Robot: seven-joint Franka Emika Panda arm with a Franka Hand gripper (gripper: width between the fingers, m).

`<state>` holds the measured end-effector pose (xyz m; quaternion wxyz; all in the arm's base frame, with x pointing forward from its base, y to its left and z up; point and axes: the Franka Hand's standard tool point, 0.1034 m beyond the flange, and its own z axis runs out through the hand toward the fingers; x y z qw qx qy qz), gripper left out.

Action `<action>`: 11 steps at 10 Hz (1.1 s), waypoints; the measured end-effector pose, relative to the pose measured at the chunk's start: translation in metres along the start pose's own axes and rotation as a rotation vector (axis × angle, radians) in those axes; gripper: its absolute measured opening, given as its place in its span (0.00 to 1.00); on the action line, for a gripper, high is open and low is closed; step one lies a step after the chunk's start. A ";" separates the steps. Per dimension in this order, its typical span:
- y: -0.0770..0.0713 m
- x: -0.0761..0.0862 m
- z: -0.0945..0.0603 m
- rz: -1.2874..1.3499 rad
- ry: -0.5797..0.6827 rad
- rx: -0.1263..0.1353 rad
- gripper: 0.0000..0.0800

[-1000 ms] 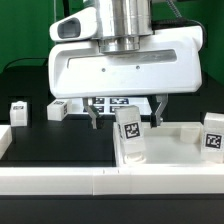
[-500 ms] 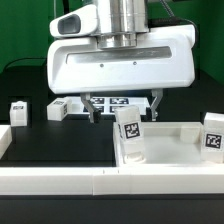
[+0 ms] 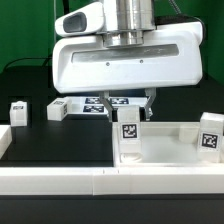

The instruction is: Assemble square table

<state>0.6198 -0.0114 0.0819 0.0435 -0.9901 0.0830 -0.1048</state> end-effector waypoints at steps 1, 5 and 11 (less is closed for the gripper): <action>0.000 0.000 0.000 0.000 0.000 0.000 0.36; -0.001 0.000 0.001 0.156 -0.001 0.002 0.36; -0.009 0.003 0.003 0.908 -0.014 0.005 0.36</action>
Offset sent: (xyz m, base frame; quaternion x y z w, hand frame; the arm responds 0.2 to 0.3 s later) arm 0.0000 0.0000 0.0000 0.0000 0.0000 0.0000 1.0000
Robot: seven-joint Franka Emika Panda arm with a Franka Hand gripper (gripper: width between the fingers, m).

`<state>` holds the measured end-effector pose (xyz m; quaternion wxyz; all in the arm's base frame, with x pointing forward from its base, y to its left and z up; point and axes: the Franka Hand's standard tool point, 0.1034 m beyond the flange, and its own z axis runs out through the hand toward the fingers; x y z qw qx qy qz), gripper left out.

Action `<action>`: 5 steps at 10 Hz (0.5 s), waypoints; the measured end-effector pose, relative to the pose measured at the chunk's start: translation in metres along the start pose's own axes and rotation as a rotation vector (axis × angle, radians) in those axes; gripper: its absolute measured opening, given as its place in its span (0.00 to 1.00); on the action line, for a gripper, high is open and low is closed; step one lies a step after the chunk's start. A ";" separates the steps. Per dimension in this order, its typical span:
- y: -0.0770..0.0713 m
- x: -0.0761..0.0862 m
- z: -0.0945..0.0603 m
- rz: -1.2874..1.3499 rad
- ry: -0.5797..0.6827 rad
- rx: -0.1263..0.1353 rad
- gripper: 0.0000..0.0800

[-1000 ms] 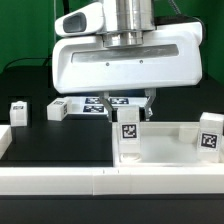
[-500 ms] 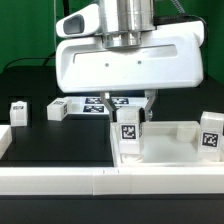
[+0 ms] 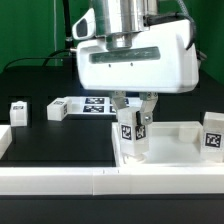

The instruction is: Assemble square table

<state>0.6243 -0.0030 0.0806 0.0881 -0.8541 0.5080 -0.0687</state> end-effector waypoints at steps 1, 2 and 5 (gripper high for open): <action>-0.001 0.000 0.000 0.090 -0.011 -0.004 0.36; -0.002 0.000 0.001 0.175 -0.027 -0.015 0.36; -0.004 0.001 0.002 0.416 -0.052 -0.031 0.36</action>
Offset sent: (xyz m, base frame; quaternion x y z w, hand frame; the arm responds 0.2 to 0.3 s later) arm 0.0079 0.0053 -0.0114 -0.0461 -0.0441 0.2408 0.9685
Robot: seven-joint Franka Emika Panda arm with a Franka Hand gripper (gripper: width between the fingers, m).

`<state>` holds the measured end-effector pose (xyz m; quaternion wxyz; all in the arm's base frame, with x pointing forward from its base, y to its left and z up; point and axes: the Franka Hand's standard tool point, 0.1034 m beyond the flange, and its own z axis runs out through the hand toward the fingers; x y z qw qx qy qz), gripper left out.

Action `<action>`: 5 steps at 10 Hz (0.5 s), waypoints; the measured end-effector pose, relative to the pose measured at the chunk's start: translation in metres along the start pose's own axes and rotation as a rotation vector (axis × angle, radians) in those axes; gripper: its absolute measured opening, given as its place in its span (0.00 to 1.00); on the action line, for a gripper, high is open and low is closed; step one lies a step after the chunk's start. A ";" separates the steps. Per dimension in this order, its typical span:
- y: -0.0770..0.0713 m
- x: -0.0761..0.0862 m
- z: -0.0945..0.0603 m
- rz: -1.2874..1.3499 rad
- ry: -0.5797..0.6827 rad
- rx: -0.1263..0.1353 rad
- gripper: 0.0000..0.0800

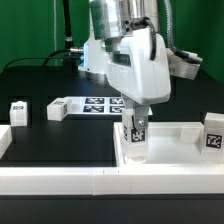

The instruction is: Assemble square table

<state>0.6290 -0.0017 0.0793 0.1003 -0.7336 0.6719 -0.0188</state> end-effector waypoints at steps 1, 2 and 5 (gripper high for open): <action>0.000 0.000 0.000 0.025 -0.002 0.002 0.37; 0.000 0.000 0.000 -0.011 -0.002 0.002 0.37; 0.001 0.004 0.001 -0.238 0.006 0.006 0.78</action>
Offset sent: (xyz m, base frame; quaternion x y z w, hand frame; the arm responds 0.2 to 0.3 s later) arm -0.0084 -0.0079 0.0027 0.0038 -0.0007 -0.1772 0.9842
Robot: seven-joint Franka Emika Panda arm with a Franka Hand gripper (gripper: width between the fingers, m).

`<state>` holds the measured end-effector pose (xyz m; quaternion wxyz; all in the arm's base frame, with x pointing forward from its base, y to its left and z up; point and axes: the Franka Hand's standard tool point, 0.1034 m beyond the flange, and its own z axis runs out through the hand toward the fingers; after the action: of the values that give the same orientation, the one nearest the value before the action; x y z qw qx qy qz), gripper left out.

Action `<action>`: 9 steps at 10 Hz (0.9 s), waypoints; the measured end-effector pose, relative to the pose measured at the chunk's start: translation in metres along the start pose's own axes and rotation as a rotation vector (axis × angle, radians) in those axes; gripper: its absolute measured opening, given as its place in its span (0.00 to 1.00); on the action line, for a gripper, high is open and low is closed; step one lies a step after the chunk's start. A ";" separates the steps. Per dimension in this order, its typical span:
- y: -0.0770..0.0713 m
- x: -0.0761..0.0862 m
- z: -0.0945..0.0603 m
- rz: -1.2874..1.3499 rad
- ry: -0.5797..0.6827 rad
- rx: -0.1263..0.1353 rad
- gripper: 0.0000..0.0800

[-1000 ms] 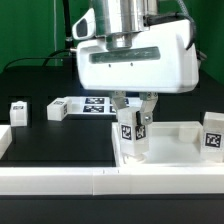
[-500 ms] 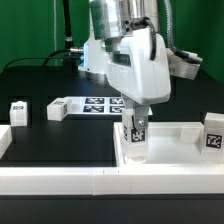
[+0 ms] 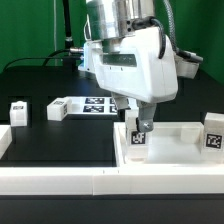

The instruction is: Assemble square table

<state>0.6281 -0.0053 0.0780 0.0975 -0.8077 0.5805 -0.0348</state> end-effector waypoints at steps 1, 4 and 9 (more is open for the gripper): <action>0.000 0.000 0.000 -0.103 0.000 0.000 0.80; -0.001 0.001 -0.001 -0.409 0.001 -0.002 0.81; -0.008 -0.001 0.000 -0.946 0.008 -0.053 0.81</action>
Offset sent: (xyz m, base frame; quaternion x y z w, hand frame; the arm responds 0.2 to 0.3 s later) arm 0.0058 0.0045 0.0042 -0.0036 -0.0188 -0.3203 0.9471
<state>0.6353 -0.0017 0.0797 0.0482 -0.9855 0.1498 -0.0636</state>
